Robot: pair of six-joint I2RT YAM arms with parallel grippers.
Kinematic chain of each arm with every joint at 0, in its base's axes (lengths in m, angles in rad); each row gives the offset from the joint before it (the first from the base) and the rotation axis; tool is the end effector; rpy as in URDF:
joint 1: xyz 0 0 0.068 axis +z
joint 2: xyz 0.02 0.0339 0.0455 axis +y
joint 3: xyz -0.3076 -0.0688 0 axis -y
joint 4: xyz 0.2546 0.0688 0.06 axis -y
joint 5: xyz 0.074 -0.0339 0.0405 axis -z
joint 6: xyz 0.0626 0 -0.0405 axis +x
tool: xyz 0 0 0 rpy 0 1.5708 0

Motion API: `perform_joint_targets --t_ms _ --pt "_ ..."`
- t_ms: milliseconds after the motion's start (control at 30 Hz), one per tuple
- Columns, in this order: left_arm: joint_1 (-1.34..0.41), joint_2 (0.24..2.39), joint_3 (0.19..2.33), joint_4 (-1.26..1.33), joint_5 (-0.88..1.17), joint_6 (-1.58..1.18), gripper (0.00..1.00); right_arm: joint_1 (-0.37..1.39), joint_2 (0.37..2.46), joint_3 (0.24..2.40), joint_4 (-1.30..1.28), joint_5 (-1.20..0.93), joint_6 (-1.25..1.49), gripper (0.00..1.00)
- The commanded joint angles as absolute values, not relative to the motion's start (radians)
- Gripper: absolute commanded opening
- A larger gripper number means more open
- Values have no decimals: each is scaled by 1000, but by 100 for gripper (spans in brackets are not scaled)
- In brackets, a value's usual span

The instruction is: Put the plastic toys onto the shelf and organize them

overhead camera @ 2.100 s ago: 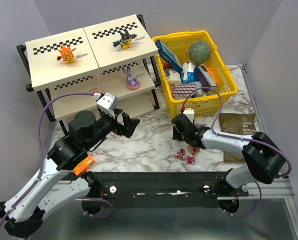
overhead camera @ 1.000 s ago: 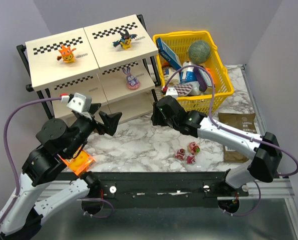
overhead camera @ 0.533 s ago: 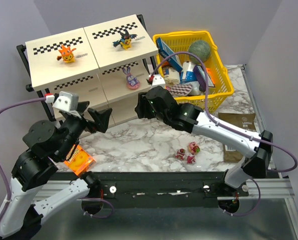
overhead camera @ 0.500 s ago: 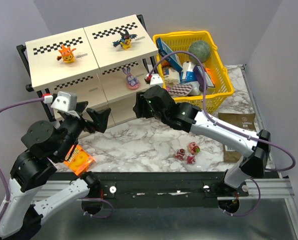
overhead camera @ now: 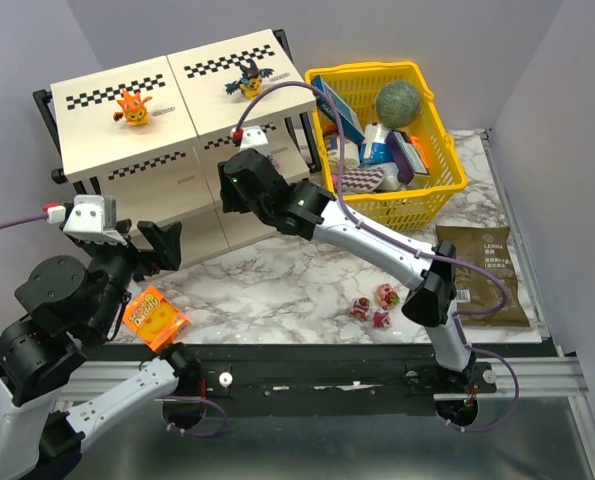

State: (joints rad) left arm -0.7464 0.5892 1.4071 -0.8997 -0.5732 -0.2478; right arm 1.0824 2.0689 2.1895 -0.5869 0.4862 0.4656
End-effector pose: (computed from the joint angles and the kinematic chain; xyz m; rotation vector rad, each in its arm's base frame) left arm 0.0383 0.0108 0.5009 -0.0261 1.6470 -0.2867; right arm 0.2736 0.4526 0.4158 -0.3146 1.9904 0.5047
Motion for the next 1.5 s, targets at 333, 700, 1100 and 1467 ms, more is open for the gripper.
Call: perform_joint_targets --t_ms 333,700,1100,1467 --pt "-746 508 1396 -985 -653 -252 99 1109 2157 2293 -624 575 430 27" --pt "-746 505 1374 -960 -653 -233 99 1111 2201 2295 -558 589 394 32" --pt "-746 508 1361 -962 -658 -244 99 1111 2244 2296 -502 591 364 36" --pt "-747 505 1345 -966 -664 -256 99 1109 2287 2299 -433 621 344 36"
